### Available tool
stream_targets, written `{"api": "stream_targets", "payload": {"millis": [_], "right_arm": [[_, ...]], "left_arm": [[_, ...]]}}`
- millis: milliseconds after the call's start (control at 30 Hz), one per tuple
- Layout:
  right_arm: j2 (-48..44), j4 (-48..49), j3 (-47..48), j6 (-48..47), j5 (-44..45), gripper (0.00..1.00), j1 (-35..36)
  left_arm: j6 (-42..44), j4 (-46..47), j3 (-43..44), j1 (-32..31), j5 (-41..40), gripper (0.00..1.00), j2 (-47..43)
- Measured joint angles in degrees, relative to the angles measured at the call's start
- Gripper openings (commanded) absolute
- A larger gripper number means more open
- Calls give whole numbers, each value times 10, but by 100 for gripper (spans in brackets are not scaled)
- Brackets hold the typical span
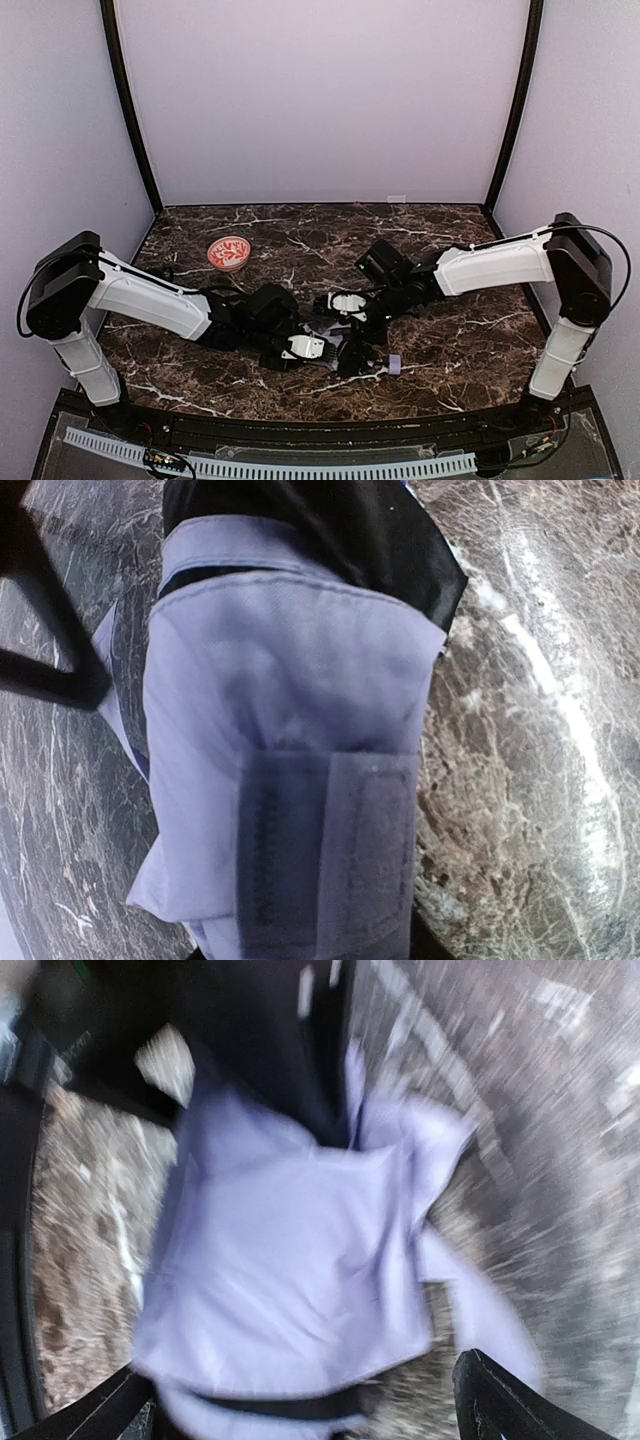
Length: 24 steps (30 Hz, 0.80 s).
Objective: Put away the umbrella
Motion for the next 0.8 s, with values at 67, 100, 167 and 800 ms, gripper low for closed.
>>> {"api": "stream_targets", "payload": {"millis": [67, 100, 167, 800], "right_arm": [[-35, 4, 0, -4, -17, 100, -12], [-49, 7, 0, -3, -23, 99, -16], [-102, 36, -7, 4, -37, 100, -32], [-79, 55, 39, 250, 76, 62, -118]], "left_arm": [[3, 3, -3, 0, 0, 0, 0], [5, 5, -5, -1, -1, 0, 0], [10, 9, -7, -2, -2, 0, -1], [53, 35, -24, -4, -8, 0, -7]]}}
